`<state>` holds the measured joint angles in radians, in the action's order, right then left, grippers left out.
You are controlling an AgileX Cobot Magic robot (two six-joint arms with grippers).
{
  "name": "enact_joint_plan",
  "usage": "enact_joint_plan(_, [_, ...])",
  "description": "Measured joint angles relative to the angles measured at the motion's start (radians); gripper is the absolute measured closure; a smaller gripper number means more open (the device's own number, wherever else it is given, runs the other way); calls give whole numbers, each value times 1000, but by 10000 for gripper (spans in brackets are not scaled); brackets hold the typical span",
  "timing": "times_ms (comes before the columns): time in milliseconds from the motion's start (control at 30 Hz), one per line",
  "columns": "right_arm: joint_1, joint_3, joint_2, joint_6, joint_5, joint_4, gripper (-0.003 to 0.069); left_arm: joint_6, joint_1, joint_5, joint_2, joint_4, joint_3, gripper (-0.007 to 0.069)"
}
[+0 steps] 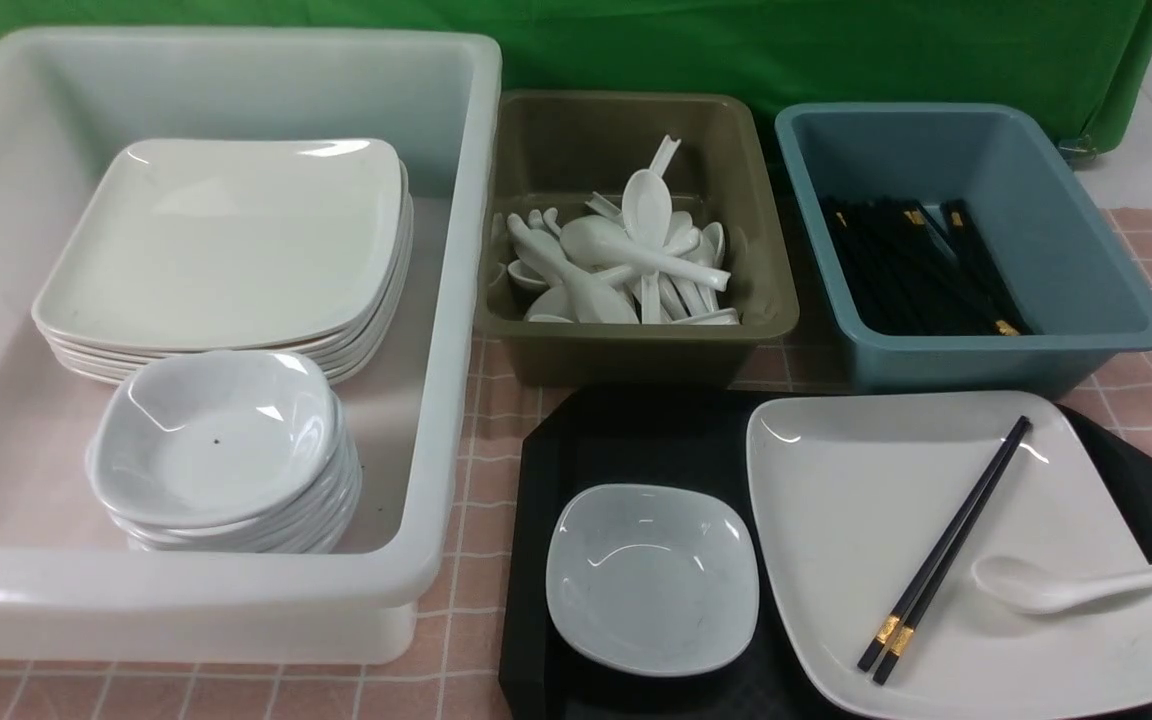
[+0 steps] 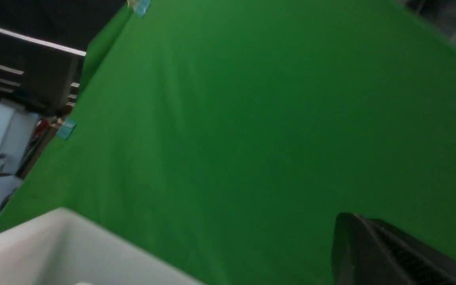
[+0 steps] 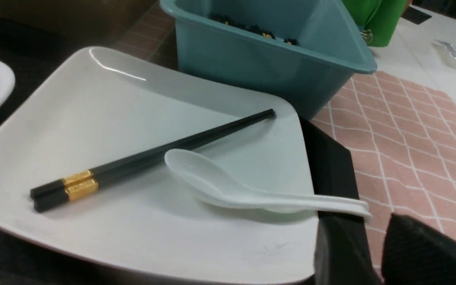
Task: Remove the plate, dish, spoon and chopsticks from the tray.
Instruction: Use the right arm to grab a soup spoon from the plate
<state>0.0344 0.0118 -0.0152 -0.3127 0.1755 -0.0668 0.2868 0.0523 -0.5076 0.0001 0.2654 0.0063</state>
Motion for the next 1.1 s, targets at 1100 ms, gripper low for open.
enact_joint_plan(1100, [174, 620, -588, 246, 626, 288, 629, -551, 93, 1554, 1023, 82, -980, 620])
